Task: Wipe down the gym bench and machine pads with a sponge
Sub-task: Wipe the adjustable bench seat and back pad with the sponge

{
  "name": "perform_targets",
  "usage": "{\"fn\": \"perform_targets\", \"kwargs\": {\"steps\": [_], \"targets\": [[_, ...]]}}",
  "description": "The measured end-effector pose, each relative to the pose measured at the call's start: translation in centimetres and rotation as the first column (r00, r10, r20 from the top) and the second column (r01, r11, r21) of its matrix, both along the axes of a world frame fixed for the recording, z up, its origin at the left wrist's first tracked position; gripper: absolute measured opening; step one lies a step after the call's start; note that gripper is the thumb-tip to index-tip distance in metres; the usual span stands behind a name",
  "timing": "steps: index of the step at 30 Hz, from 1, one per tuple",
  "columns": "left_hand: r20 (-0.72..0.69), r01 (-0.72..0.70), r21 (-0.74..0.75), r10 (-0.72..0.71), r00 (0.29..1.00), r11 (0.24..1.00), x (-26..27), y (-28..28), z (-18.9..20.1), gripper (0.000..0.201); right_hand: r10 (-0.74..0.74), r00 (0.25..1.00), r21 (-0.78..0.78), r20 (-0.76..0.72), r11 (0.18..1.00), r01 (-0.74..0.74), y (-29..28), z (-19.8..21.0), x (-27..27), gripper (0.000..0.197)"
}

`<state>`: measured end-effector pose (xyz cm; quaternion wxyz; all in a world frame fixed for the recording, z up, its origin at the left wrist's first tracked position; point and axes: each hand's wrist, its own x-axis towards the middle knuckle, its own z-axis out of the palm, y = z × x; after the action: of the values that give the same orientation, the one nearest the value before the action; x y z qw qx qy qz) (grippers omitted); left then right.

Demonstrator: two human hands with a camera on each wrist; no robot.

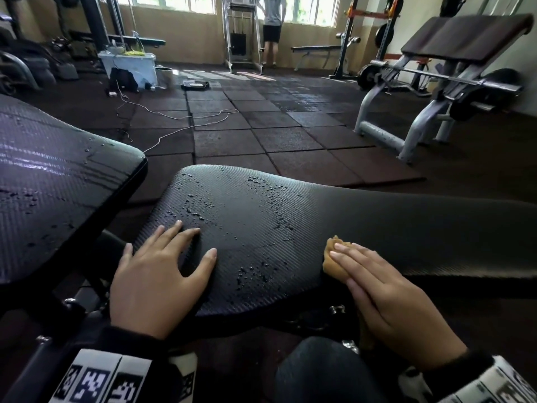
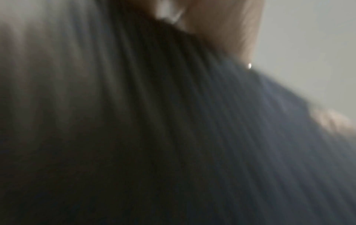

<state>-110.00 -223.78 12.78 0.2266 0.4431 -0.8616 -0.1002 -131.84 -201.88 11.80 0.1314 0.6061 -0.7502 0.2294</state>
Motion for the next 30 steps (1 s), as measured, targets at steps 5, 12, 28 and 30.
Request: {"fn": "perform_targets", "kwargs": {"steps": [5,12,28,30], "targets": [[-0.013,0.000,0.023,0.000,1.000,1.000,1.5,-0.2,0.0,0.068,-0.153,0.986,0.047,0.067,0.988,0.150,-4.1,0.1,0.7,0.054],[-0.031,-0.013,-0.058,0.012,0.999,0.998,1.5,-0.6,-1.0,0.069,0.068,0.998,-0.048,0.005,0.997,-0.068,-7.2,0.4,6.2,0.040],[-0.090,-0.035,-0.093,0.027,0.996,0.995,1.3,-0.7,-1.4,0.059,-0.044,0.996,0.078,0.074,0.996,0.039,-6.2,0.8,1.6,0.052],[-0.092,-0.035,-0.092,0.027,0.995,0.995,1.3,-0.6,-1.4,0.060,-0.004,0.998,0.069,0.057,0.998,0.000,-7.4,0.8,3.3,0.050]]}}
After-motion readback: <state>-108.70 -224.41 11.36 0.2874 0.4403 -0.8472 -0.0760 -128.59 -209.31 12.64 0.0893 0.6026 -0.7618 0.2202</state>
